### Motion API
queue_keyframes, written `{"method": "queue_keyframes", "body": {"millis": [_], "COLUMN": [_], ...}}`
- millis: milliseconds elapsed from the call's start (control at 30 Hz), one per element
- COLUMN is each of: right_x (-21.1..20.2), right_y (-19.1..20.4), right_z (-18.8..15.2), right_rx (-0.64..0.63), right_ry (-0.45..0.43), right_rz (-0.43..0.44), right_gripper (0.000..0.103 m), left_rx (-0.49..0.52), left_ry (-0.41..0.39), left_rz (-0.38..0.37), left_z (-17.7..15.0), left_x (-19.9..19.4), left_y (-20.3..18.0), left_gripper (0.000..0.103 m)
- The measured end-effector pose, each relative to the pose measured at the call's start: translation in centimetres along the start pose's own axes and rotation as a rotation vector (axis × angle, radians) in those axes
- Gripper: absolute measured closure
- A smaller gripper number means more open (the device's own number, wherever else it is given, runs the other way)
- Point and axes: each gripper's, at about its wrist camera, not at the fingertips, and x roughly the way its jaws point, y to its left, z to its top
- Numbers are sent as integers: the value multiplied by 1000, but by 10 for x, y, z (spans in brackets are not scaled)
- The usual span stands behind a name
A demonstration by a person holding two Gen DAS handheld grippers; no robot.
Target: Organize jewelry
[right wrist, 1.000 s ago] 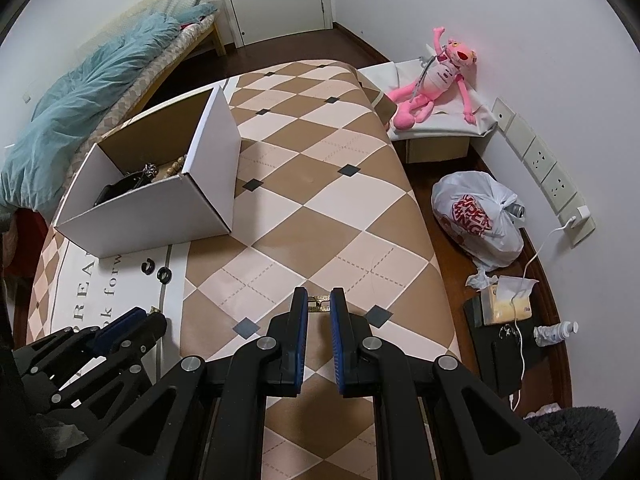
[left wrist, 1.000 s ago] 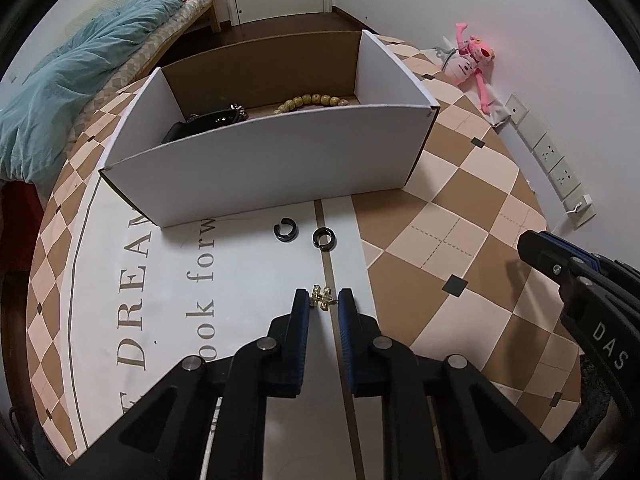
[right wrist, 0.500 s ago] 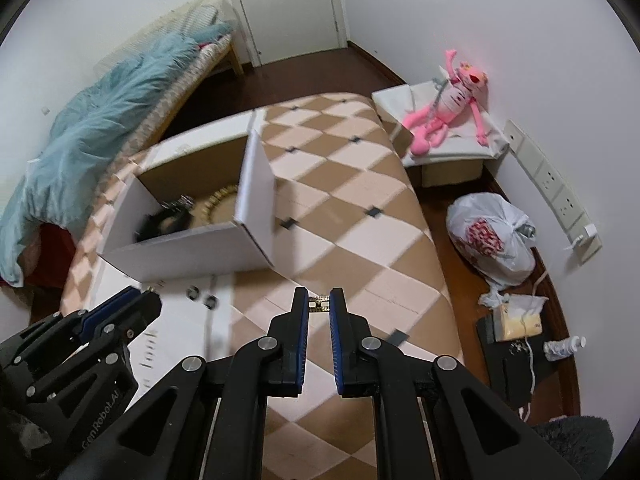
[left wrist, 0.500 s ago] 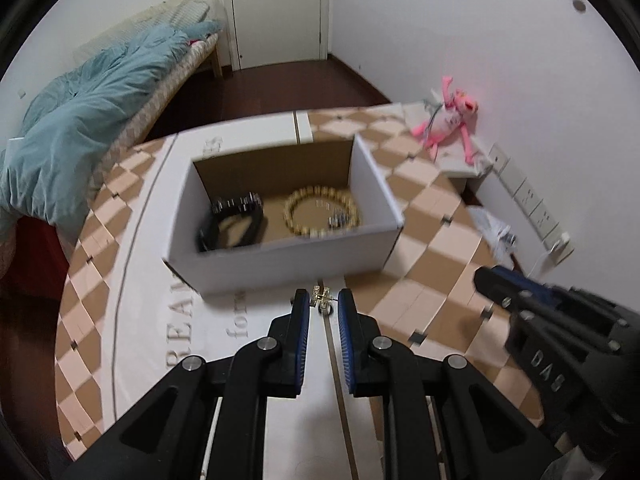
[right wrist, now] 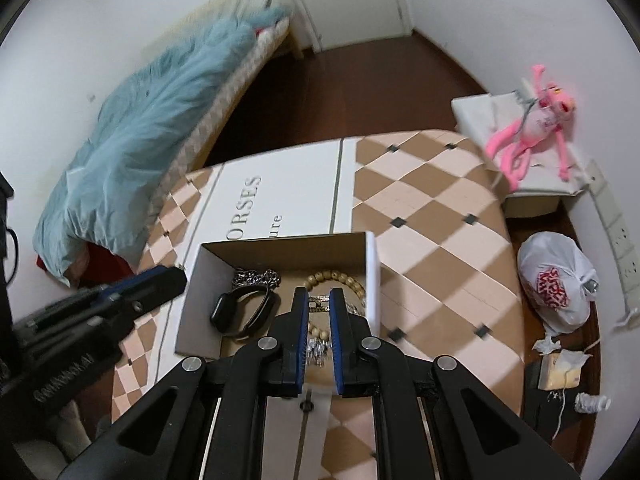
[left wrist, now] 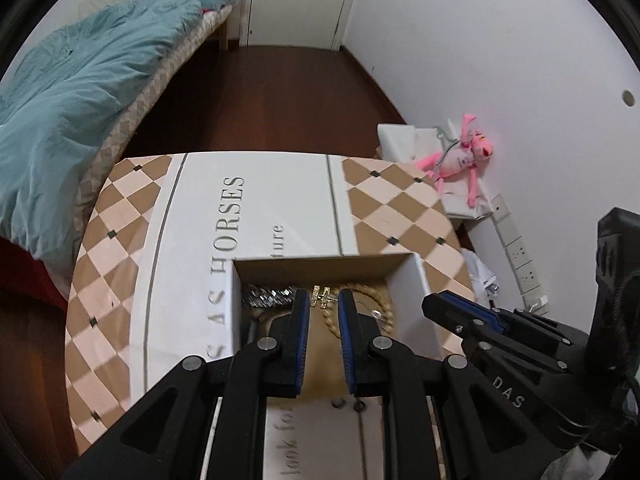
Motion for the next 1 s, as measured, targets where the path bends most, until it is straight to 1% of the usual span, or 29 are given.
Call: {"method": "queue_keyframes", "body": {"millis": [100,167,267,333,367,400,433,500,567,633,667,700,733,767,800,833,900,1000], "right_x": [19,28,35,34,32,31,29,27,24,21,20,17,14,14,13,12,13,13], "right_y": [0,0,-1,-3,-3,-4,-4,-5,-4,-4,-4,-4,-4,-3,-3,-3,-1,0], "right_z": [13,20,25,26,27,28,28,28,27,25,24,23,20,19,16,13,5,-7], "right_rx": [2,-7,-9,-11,-11,-13,-10,-10,-24,-31,-33,-36,-43,-49,-60,-68,-86,-95], "right_ry": [73,101,137,139,136,131,132,133,130,124,121,113,103,100,97,96,100,107], "right_rz": [14,-2,-5,-14,-18,-25,-18,-24,-35,-49,-56,-74,-97,-115,-147,-169,-220,-243], "right_gripper": [92,92,91,89,87,83,76,71,70,69,66,56,43,36,24,16,13,12], "left_rx": [-10,-21,-24,-20,-21,-22,-27,-30,-38,-38,-36,-33,-30,-25,-23,-21,-11,-8], "left_ry": [50,68,86,85,75,66,54,48,51,48,45,41,36,32,30,26,20,34], "left_rz": [10,17,53,80,88,93,101,114,126,150,161,172,187,203,211,223,240,252], "left_z": [11,16,21,22,22,23,22,23,22,18,17,14,11,7,3,-2,-9,-20], "left_x": [13,19,24,23,22,20,17,16,15,13,13,12,12,11,11,11,11,13], "left_y": [7,13,18,21,22,23,25,28,31,33,34,34,34,34,33,33,32,31], "left_gripper": [90,90,88,75,57,39,33,32,31,19,9,7,7,7,7,6,5,4]}}
